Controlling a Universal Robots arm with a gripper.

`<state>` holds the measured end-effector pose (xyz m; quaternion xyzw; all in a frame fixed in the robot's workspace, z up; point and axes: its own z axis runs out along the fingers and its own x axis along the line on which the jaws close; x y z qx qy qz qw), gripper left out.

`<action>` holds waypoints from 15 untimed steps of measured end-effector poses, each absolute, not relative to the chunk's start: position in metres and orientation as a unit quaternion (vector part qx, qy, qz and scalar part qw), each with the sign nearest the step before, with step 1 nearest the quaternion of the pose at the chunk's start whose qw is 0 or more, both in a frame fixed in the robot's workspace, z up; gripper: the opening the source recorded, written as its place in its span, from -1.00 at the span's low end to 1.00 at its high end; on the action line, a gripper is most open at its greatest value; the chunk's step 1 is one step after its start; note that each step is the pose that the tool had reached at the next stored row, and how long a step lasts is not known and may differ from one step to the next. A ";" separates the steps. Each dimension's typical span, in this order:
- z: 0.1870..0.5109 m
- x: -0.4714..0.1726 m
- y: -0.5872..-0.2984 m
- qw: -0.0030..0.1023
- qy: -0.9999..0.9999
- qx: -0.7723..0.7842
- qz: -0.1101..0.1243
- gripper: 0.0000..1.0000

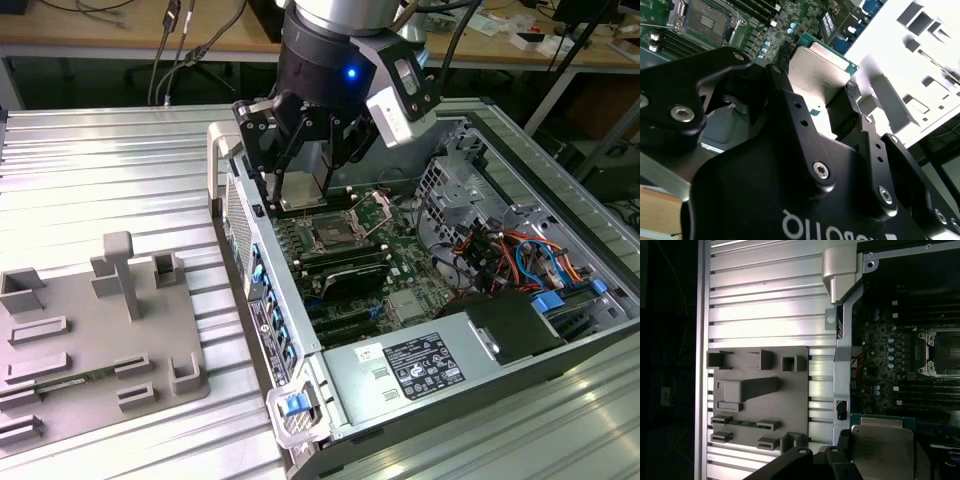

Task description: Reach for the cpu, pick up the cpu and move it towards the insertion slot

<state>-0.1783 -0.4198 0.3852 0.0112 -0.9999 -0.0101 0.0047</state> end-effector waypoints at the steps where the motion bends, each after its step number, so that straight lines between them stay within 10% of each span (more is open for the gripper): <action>1: 0.385 -0.177 -0.420 0.005 -1.000 0.011 -0.010 0.09; 15: 0.377 -0.135 -0.396 0.005 -1.000 0.011 -0.010 0.09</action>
